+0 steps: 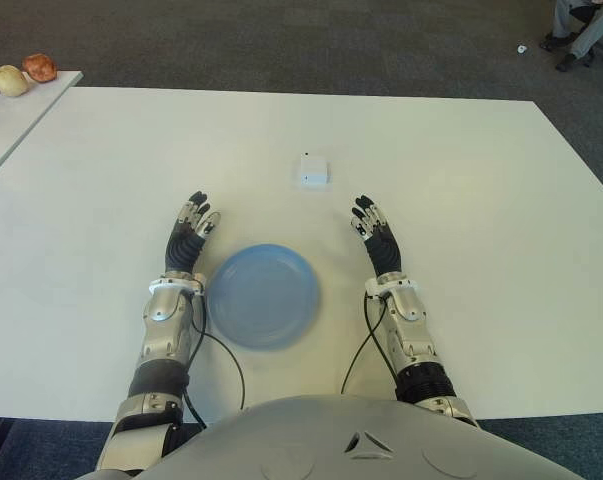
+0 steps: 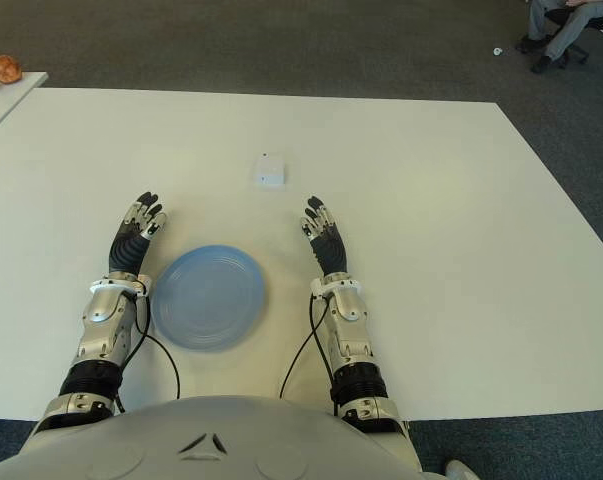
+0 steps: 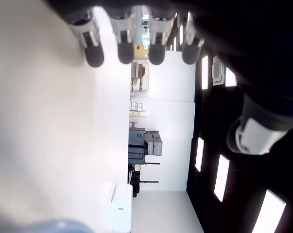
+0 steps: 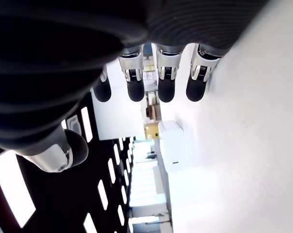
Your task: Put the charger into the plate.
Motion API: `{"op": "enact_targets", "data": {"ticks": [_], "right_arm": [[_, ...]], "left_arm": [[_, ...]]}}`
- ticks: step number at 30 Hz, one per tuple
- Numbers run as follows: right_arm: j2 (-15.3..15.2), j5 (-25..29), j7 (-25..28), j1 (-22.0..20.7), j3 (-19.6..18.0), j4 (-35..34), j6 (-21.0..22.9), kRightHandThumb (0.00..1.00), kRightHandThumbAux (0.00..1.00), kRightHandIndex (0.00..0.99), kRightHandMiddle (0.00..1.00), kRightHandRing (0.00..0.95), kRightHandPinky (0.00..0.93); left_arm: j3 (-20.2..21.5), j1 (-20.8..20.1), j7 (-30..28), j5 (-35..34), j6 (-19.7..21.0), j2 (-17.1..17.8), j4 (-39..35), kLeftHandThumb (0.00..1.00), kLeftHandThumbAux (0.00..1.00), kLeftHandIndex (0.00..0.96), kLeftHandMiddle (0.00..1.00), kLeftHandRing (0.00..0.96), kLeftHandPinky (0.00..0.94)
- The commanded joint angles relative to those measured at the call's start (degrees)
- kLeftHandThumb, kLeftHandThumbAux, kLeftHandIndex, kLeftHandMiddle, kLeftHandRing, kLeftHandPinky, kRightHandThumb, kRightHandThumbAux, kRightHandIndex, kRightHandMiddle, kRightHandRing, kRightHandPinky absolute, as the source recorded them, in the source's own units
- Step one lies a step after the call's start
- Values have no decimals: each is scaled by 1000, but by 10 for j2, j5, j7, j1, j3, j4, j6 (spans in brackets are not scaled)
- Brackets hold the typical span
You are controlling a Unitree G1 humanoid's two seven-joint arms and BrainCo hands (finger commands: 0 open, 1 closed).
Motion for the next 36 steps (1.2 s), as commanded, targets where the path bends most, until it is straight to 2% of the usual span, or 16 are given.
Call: {"op": "enact_targets", "data": {"ticks": [1, 15, 17, 22, 25, 29, 36], "right_arm": [[2, 2, -1, 9, -3, 19, 17, 0, 528, 52, 84, 65, 87], [0, -5, -5, 10, -2, 10, 10, 5, 542, 53, 87, 66, 91], [-2, -29, -28, 5, 3, -20, 20, 15, 555, 55, 89, 69, 99], [-2, -167, -145, -9, 28, -113, 70, 135, 629, 73, 110, 104, 155], [-2, -230, -191, -19, 42, -137, 101, 174, 641, 83, 121, 126, 182], [-7, -291, -236, -58, 58, -133, 126, 189, 642, 88, 126, 140, 191], [-32, -332, -277, -194, 70, -34, 130, 166, 648, 59, 87, 102, 142]], "left_arm": [[-7, 25, 1, 5, 36, -9, 42, 0, 548, 5, 53, 26, 22], [-7, 27, 4, 5, 35, -11, 42, 0, 556, 2, 49, 25, 28], [-7, 27, 4, 6, 35, -10, 41, 0, 556, 2, 49, 25, 25], [-8, 28, 3, 6, 34, -11, 39, 0, 554, 2, 52, 26, 22], [-8, 28, 4, 6, 35, -12, 38, 0, 552, 2, 53, 27, 17], [-9, 27, 5, 7, 37, -13, 40, 0, 551, 2, 54, 26, 17], [-9, 25, 10, 9, 38, -15, 43, 0, 551, 4, 51, 24, 21]]}}
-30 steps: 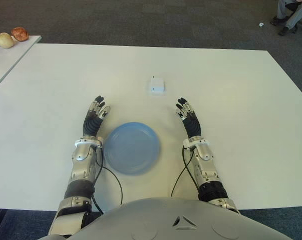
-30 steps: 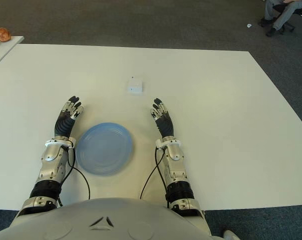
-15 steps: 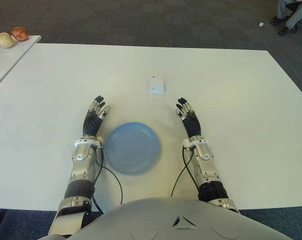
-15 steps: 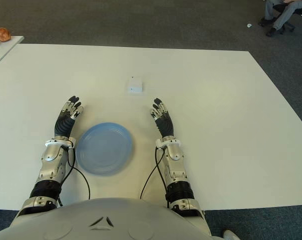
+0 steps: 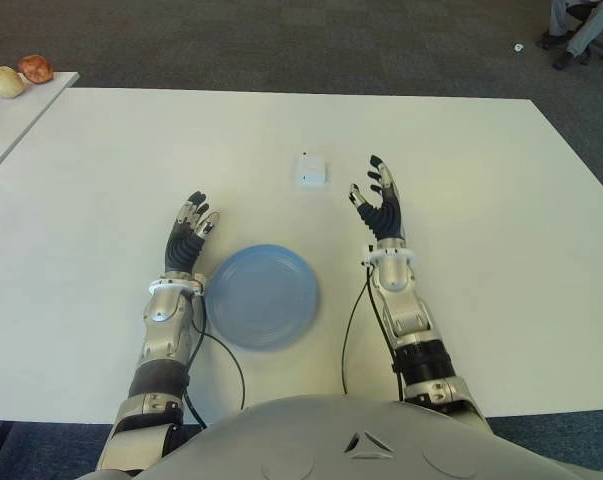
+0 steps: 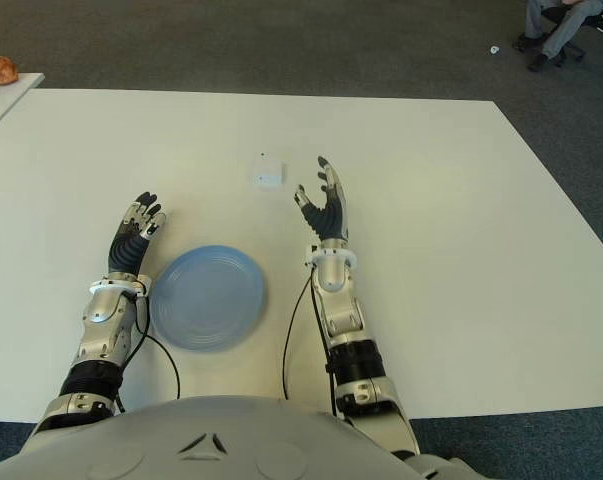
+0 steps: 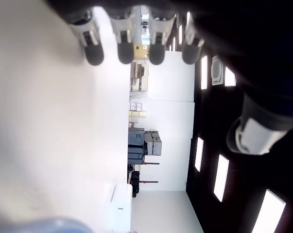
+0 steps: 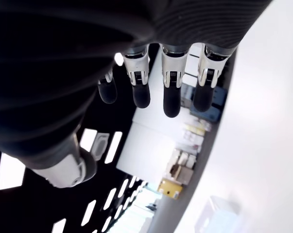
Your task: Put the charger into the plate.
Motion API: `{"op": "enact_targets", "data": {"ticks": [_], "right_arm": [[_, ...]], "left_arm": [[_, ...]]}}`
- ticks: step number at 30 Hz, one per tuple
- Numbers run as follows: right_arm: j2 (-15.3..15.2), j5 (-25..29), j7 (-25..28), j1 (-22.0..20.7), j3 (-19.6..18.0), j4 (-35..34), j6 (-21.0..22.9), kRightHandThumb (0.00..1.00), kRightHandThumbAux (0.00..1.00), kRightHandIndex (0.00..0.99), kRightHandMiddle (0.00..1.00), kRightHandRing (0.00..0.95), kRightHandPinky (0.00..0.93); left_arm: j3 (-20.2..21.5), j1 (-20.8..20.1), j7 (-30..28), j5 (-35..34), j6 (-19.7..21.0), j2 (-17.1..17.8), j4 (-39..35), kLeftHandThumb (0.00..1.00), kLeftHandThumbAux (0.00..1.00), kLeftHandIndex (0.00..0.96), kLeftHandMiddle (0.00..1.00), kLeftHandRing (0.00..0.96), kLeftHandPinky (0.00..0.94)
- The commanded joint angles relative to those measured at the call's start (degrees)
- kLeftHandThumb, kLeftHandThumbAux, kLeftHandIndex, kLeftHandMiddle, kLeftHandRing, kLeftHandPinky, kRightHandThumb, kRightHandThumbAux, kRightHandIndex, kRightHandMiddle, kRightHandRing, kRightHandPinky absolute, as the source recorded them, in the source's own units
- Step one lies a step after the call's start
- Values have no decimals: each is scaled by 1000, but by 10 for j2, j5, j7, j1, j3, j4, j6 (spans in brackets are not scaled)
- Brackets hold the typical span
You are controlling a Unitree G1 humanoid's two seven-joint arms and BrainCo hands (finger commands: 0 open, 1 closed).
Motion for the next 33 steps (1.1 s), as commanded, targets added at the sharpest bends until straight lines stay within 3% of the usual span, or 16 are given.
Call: {"op": "enact_targets", "data": {"ticks": [1, 12, 16, 21, 33], "right_arm": [[-20, -23, -22, -85, 9, 65, 4, 159, 648, 49, 75, 91, 133], [-60, -59, -24, -231, 56, 160, -15, 110, 669, 2, 6, 12, 23], [-60, -83, -16, -291, 93, 238, -10, 93, 622, 0, 1, 2, 4], [-39, -118, -35, -371, 145, 393, -13, 81, 512, 0, 0, 0, 0], [-32, -140, -9, -439, 209, 548, -50, 68, 350, 0, 0, 0, 0]], "left_arm": [[-9, 25, 8, 8, 43, -12, 41, 0, 551, 4, 50, 24, 21], [-10, 27, 9, 8, 38, -16, 41, 0, 549, 6, 49, 24, 23], [-10, 26, 7, 9, 33, -16, 45, 0, 550, 6, 49, 23, 16], [-10, 24, 6, 8, 28, -17, 52, 0, 550, 8, 47, 23, 22], [-13, 32, 8, 9, 28, -21, 41, 0, 545, 9, 46, 21, 17]]}}
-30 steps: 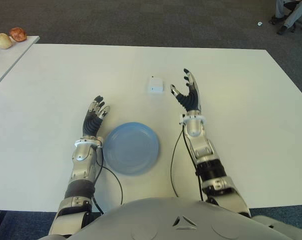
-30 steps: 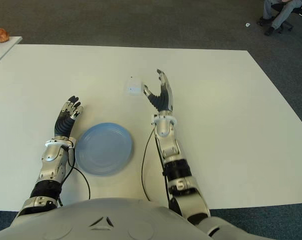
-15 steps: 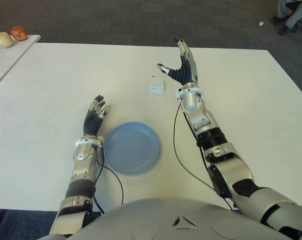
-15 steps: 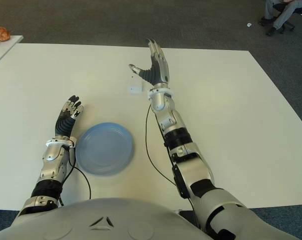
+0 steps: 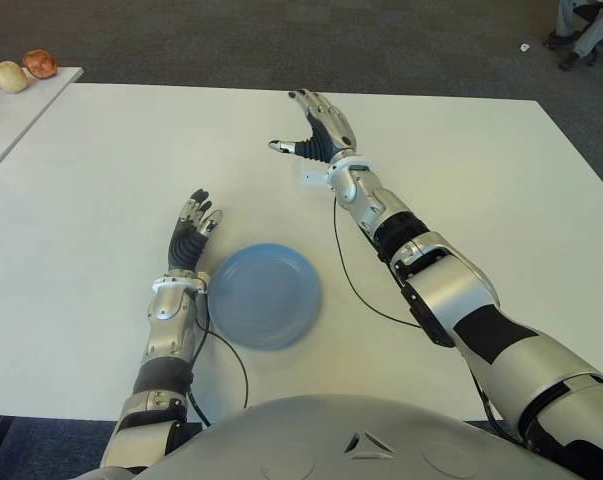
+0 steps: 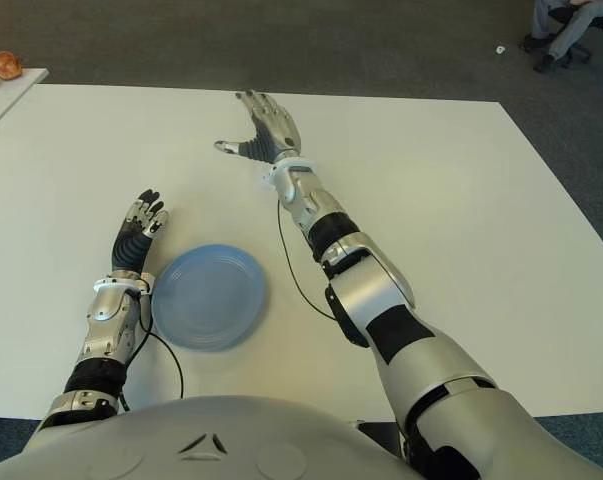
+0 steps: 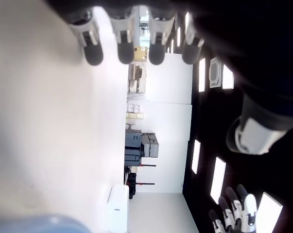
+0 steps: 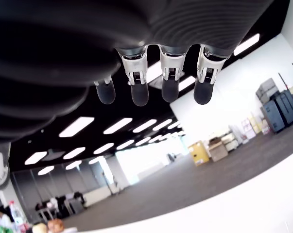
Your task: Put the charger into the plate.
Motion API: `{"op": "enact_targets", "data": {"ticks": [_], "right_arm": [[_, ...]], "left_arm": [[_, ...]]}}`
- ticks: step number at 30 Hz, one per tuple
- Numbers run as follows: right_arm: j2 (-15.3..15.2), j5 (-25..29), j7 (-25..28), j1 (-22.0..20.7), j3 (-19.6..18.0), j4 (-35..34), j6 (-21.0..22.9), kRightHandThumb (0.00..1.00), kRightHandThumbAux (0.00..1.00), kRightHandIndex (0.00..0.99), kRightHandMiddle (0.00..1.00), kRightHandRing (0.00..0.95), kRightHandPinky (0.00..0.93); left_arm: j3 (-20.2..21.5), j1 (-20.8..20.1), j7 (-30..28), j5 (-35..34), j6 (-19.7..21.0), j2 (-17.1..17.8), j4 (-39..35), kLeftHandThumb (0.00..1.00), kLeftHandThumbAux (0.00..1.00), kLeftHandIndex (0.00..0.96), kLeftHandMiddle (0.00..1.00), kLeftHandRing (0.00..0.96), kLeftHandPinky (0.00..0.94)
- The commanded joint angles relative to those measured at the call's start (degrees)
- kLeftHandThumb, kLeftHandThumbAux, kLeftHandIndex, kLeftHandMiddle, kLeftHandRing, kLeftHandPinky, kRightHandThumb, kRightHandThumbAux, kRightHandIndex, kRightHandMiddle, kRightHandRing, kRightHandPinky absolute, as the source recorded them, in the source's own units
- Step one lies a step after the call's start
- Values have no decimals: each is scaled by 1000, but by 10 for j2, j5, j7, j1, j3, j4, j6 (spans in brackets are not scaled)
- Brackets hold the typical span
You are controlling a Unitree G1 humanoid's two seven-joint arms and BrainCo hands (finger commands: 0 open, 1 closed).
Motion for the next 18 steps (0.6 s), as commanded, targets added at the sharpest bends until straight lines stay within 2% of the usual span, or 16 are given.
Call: {"op": "enact_targets", "data": {"ticks": [1, 12, 18], "right_arm": [[2, -14, 14, -20, 26, 60, -6, 66, 345, 0, 0, 0, 0], [12, -34, 52, -23, 75, 114, 2, 8, 394, 0, 0, 0, 0], [9, -35, 80, -10, 87, 126, 2, 0, 477, 0, 0, 0, 0]], "left_arm": [[-11, 40, 6, 8, 41, -15, 31, 0, 545, 9, 47, 22, 16], [-17, 53, 16, 15, 48, -21, 11, 0, 553, 11, 52, 25, 17], [-21, 60, 16, 13, 48, -21, 0, 0, 550, 9, 48, 23, 16]]}}
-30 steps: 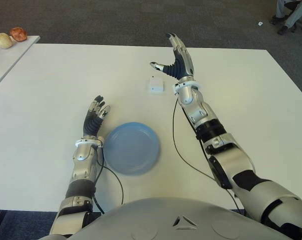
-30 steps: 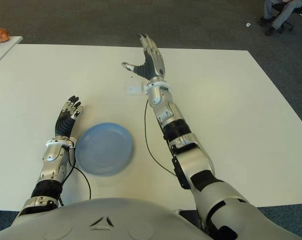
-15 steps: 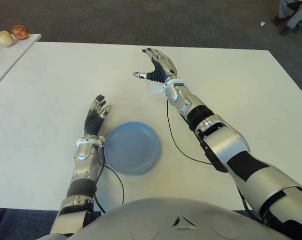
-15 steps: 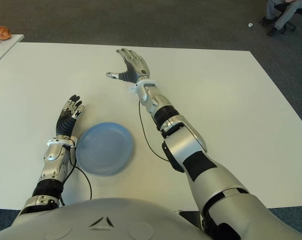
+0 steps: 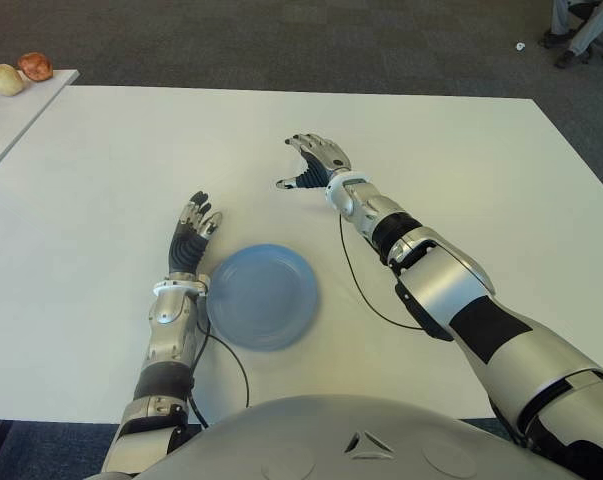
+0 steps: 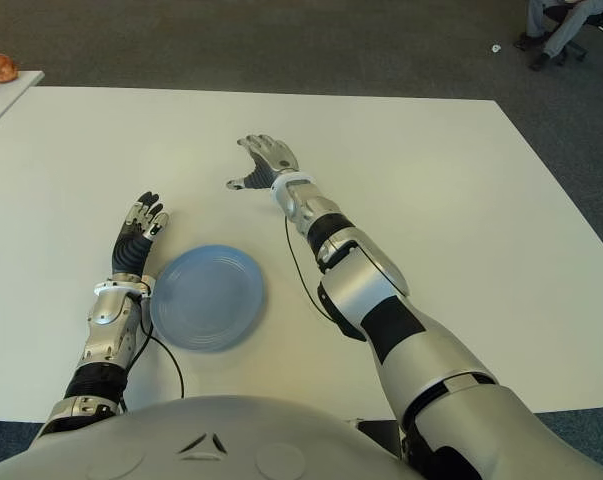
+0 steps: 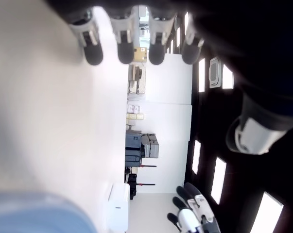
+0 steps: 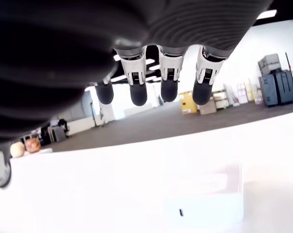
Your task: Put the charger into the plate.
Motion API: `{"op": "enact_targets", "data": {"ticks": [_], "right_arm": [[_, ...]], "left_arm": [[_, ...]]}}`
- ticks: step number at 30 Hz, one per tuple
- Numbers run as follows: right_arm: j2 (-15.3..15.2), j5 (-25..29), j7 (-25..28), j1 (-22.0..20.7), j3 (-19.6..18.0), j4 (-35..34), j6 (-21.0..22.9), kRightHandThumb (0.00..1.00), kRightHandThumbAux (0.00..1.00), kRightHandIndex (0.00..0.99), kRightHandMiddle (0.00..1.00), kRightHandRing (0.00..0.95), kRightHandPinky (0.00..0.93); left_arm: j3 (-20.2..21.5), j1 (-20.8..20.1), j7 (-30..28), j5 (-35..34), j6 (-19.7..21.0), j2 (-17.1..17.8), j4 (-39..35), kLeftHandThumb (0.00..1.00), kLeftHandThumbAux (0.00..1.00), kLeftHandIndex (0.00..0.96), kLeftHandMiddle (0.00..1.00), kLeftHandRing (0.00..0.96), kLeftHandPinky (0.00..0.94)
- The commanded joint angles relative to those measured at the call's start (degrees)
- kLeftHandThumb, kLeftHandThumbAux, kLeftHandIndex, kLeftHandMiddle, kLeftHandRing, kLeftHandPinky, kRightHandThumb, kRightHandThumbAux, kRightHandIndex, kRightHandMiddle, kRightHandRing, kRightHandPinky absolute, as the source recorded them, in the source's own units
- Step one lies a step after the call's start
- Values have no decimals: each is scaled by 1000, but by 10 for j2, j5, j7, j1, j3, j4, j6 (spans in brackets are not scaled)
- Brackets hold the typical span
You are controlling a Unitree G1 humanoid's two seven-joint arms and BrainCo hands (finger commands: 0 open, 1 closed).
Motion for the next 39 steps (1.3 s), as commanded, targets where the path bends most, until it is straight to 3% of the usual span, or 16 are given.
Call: {"op": "enact_targets", "data": {"ticks": [1, 16, 39], "right_arm": [[-1, -3, 26, 12, 9, 13, 1, 0, 500, 0, 0, 0, 0], [7, 25, 84, 17, -14, 17, 26, 0, 625, 0, 0, 0, 0], [15, 35, 92, 46, -30, 22, 47, 0, 553, 0, 0, 0, 0]], "left_arm": [[-12, 42, 4, 7, 44, -13, 24, 0, 551, 10, 47, 22, 17], [-18, 55, -4, 3, 45, -9, 6, 0, 554, 7, 53, 20, 3], [-20, 70, -9, 2, 44, -10, -12, 0, 552, 8, 58, 26, 8]]}}
